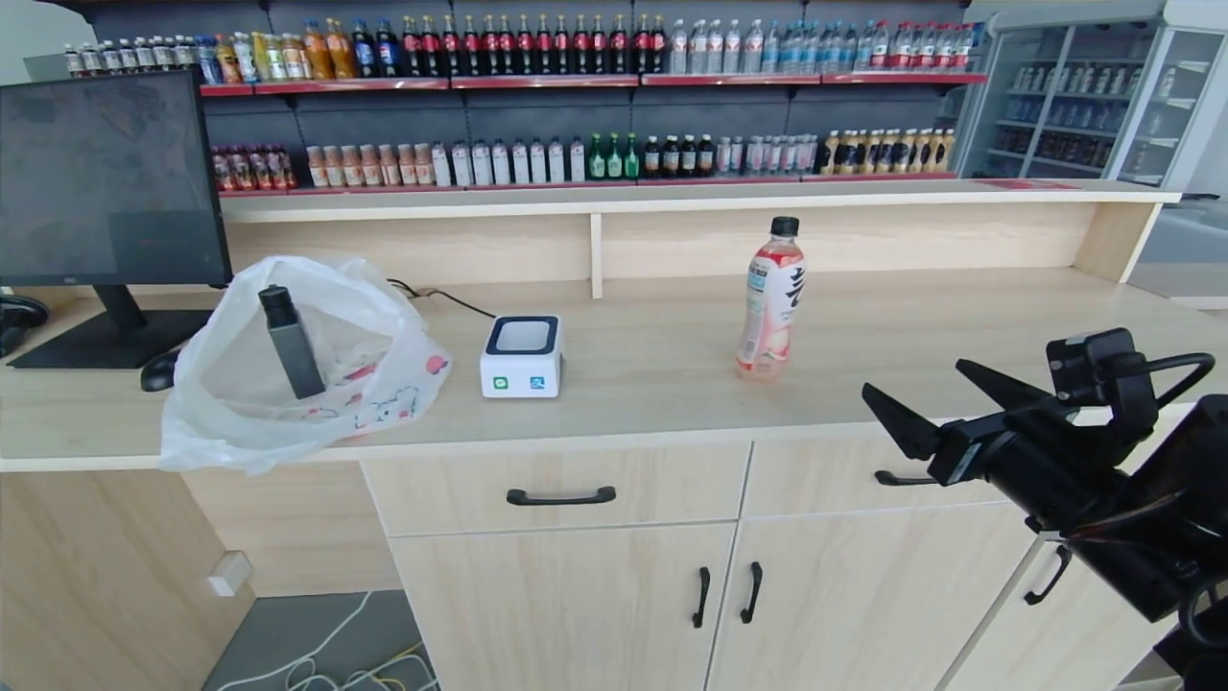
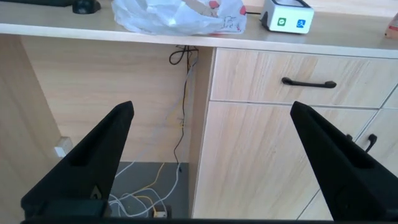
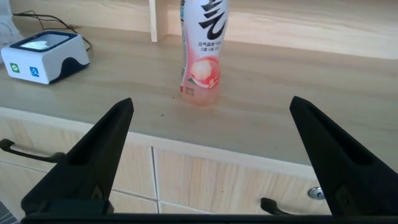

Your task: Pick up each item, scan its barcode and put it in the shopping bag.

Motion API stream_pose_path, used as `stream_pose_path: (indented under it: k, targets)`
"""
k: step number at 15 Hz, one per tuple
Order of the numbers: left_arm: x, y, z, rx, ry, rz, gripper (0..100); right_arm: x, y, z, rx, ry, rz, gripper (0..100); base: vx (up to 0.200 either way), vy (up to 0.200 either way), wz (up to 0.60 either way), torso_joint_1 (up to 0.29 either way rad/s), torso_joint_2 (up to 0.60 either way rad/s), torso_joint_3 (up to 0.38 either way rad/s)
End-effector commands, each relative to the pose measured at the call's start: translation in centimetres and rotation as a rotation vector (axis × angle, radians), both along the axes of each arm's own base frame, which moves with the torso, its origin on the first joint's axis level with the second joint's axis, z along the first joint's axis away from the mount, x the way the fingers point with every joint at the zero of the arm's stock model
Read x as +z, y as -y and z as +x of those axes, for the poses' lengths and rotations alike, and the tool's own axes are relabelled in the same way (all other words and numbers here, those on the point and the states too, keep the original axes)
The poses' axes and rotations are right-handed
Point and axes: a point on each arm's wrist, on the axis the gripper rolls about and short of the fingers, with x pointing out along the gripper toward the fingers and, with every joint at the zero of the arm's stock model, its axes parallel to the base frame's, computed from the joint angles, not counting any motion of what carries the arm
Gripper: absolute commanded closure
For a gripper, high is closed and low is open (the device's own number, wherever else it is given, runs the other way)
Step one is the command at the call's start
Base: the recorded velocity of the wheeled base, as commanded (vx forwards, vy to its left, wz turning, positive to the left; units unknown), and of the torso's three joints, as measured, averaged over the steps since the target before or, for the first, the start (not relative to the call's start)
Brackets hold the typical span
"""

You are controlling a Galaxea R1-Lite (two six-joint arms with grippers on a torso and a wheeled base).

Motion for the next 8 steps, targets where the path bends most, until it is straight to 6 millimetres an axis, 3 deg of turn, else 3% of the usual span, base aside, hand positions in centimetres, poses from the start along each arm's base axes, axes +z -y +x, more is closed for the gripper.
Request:
stream_pose_path:
  k: [1,5,8]
  targets:
    - [0.02,0.0,0.0,0.0,0.002,-0.001,0,-0.05,-0.02,-0.02,0.001,-0.001,-0.001,0,0.2,-0.2,0.0,0.002,0.0,0.002]
    - [0.0,0.0,0.0,0.0,0.001,-0.001,0,-0.12,-0.03,0.02,0.001,-0.004,-0.002,0,0.2,0.0,0.0,-0.003,0.0,0.004]
    - [0.0,0.0,0.0,0.0,0.001,-0.001,0,-0.18,-0.02,-0.02,0.001,-0.007,-0.002,0,0.0,0.0,0.0,0.0,0.0,0.0]
